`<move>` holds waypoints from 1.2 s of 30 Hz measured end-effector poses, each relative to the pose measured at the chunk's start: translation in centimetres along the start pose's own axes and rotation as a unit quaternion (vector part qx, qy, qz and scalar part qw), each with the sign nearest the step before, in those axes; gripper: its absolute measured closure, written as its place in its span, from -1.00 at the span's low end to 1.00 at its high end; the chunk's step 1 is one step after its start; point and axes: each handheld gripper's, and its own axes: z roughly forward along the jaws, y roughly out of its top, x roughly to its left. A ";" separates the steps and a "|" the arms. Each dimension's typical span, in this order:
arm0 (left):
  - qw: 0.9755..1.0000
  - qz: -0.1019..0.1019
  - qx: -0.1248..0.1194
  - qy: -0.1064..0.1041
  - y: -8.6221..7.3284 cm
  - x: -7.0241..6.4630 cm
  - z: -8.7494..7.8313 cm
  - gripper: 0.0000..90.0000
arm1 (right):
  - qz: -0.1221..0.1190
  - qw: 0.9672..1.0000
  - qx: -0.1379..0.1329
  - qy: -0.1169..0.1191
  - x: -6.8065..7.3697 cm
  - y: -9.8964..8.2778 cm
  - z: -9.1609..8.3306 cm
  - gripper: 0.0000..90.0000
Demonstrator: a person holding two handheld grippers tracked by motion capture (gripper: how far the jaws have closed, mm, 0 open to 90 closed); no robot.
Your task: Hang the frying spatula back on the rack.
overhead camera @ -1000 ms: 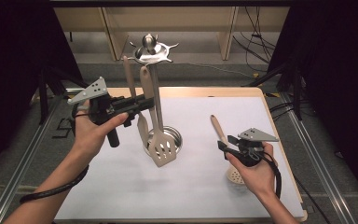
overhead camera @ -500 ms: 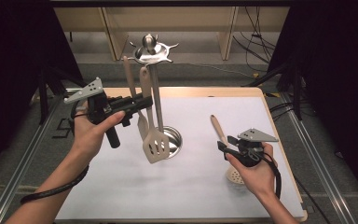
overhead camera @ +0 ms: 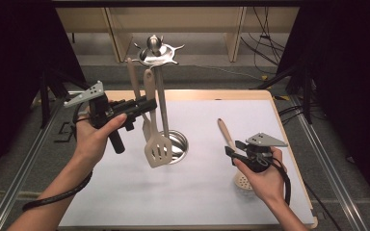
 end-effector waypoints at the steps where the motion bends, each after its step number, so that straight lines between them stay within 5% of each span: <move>1: 1.000 -0.001 0.000 0.000 0.0 0.0 0.0 0.53 | 0.003 1.000 0.001 0.002 0.0 0.0 0.0 0.22; 20: 1.000 -0.018 -0.010 0.000 -0.3 0.4 -0.1 0.47 | 0.001 1.000 0.000 0.006 0.1 -0.1 0.1 0.22; 24: 1.000 -0.020 -0.011 0.001 -0.4 0.4 -0.1 0.45 | 0.017 1.000 0.005 0.008 0.3 -0.1 0.1 0.22; 36: 1.000 -0.006 -0.016 0.007 -0.2 0.3 -0.1 0.44 | 0.004 1.000 0.004 0.005 0.1 -0.1 0.1 0.22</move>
